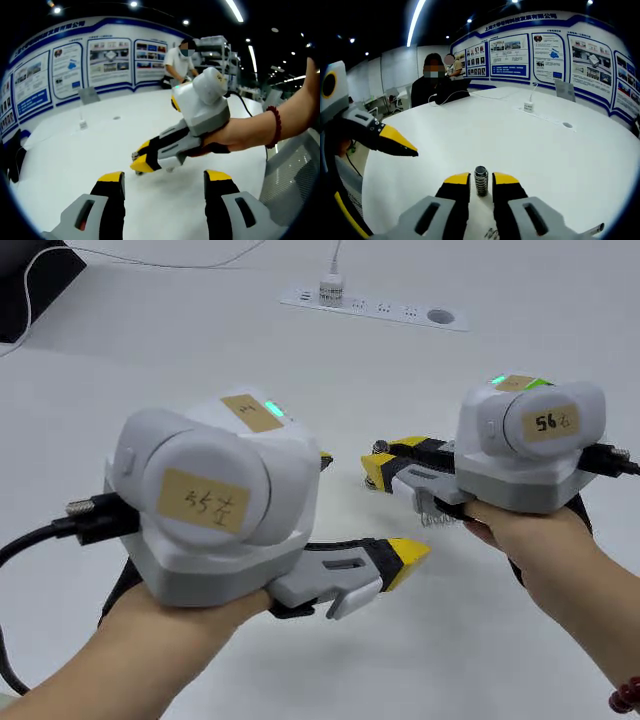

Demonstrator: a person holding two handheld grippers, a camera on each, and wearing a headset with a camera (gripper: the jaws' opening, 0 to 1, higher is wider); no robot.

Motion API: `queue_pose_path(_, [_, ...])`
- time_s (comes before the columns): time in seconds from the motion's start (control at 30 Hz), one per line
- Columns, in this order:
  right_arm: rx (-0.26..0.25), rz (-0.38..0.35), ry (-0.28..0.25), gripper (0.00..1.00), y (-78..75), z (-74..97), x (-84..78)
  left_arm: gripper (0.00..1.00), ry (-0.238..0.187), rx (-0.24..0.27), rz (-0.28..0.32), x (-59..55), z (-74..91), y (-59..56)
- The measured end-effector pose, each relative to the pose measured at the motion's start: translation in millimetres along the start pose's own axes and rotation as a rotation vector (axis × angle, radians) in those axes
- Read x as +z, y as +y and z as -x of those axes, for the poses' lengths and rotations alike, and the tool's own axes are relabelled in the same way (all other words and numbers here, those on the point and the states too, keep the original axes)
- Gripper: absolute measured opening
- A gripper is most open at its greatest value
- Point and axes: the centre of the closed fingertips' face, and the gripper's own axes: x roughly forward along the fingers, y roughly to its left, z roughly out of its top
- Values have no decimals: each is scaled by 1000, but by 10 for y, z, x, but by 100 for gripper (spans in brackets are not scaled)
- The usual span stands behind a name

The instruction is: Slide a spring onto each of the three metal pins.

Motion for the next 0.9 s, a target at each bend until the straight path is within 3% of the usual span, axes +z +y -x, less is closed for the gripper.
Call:
queue_pose_path(0.2, [10, -32, -61, 23, 5, 120, 197, 64, -4, 0, -10, 5, -9, -7])
queue_pose_path(0.33, [2, -40, -91, 26, -9, 232, 314, 63, -29, -5, -8, 43, -25, -26])
queue_pose_path(0.6, [-8, -73, -86, 37, -78, 442, 335, 62, -27, -23, -38, 34, -62, -88])
queue_pose_path(0.67, [-11, -76, -88, 39, -93, 503, 336, 62, -38, -23, -77, 56, -70, -108])
queue_pose_path(0.9, [-34, -81, -85, 44, -163, 737, 294, 59, -19, -35, -108, 11, -100, -150])
